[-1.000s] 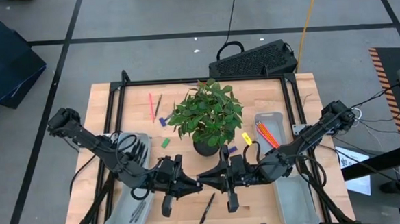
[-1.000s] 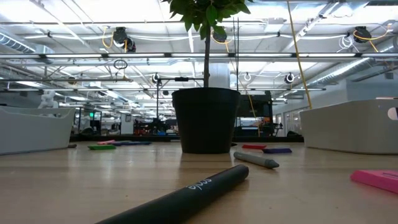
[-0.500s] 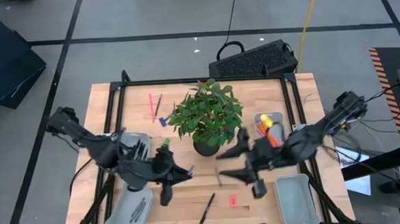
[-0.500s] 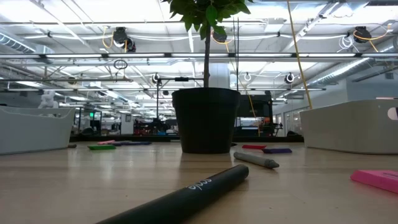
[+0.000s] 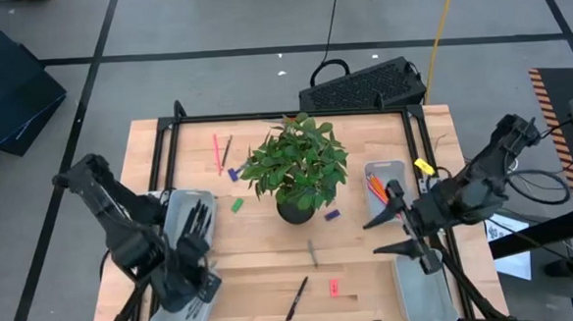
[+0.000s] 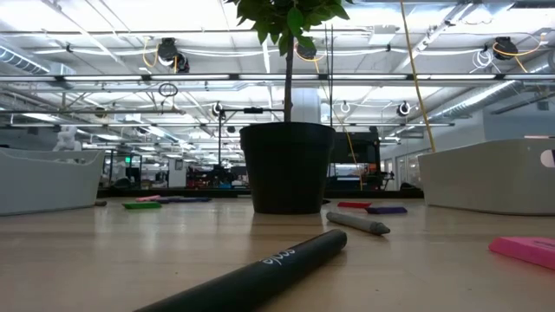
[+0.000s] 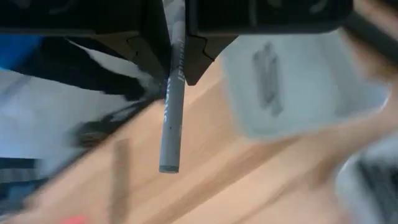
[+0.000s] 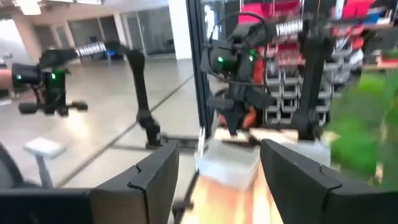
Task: Sort crayons/erasers/pens/pencils in bins
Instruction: Put the gray crayon into the bottom left gray bin
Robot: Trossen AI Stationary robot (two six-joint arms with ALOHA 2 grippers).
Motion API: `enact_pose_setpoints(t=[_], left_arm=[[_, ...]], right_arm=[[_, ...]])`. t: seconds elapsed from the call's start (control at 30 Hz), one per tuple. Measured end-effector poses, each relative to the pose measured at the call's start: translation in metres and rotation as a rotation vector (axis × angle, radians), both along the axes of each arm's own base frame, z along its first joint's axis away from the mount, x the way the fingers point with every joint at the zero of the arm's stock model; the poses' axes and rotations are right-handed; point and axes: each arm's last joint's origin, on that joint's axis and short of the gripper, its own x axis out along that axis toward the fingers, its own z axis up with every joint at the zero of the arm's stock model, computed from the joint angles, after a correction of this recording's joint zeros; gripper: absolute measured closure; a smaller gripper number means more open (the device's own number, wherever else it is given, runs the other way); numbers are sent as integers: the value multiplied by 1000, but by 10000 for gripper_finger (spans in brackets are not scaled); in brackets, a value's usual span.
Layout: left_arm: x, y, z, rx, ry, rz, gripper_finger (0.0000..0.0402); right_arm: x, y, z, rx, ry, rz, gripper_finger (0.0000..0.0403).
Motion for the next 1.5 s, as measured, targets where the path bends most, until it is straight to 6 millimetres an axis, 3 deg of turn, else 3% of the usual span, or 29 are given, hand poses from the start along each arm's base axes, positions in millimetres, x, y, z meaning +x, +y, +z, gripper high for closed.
enact_pose_setpoints(t=[0.17,0.37,0.5,0.63,0.8,0.97,1.07,1.17,1.27,1.4,1.5], left_arm=[[-7,-28,-58,-165,178,-13,380],[-17,-52,-108,-156,400,31,380],[-20,-57,-130,-60,477,45,372],[-17,-59,-142,-14,491,-21,331],[-22,-52,-129,-68,554,-133,242],[-31,-35,-72,-258,502,-140,170],[-34,-19,-35,-264,238,-17,155],[-30,-1,-18,-95,-169,171,153],[-12,3,-17,46,-391,234,155],[40,-9,-34,63,-514,203,172],[81,-15,-46,9,-605,195,184]], right_arm=[[3,21,-41,13,117,43,191],[18,44,-63,26,205,22,193],[30,55,-71,49,248,-12,193],[47,64,-74,60,337,-68,193],[64,67,-72,87,511,-155,193],[64,62,-97,170,680,-292,193],[63,60,-121,165,749,-349,193],[57,57,-141,104,804,-362,193],[44,48,-149,53,934,-330,193],[28,34,-144,-36,1033,-294,193],[20,28,-134,-120,978,-253,193]])
